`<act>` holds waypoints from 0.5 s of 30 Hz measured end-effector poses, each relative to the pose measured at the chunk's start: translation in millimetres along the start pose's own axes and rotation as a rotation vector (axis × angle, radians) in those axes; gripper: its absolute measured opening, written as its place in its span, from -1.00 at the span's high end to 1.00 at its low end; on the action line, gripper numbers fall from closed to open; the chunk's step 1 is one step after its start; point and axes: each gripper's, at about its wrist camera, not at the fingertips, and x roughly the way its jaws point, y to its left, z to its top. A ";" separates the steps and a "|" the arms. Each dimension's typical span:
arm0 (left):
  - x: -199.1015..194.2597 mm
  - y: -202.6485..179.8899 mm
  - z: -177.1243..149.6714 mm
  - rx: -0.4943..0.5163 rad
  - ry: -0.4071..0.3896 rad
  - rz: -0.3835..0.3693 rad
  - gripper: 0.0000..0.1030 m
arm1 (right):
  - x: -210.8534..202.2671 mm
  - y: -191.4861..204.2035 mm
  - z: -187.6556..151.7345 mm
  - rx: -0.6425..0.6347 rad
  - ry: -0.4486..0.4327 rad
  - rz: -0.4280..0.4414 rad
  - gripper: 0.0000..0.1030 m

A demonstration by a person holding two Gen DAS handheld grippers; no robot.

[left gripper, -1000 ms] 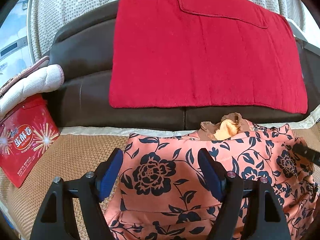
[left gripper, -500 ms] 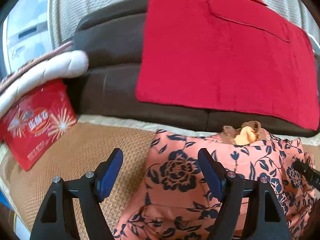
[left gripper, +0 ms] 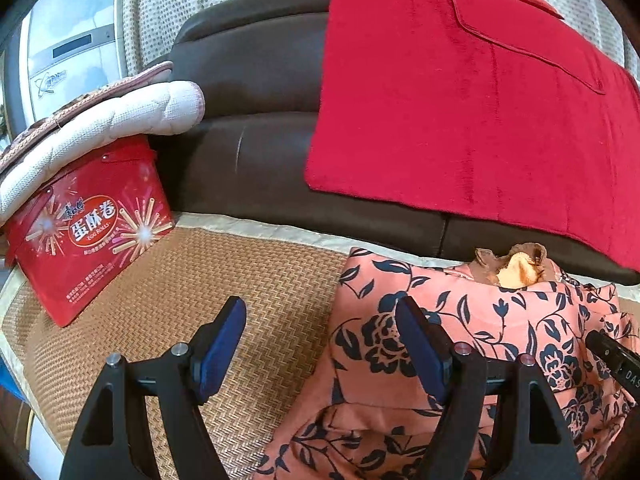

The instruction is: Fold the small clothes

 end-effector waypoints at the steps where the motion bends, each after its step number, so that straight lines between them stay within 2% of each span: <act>1: -0.1 1.8 -0.1 -0.003 0.000 0.005 -0.51 | 0.5 0.5 -0.1 0.000 0.001 0.000 0.21; 15: -3.3 25.1 0.9 -0.057 -0.005 0.082 -0.51 | 3.1 3.8 -0.5 -0.007 0.007 0.000 0.21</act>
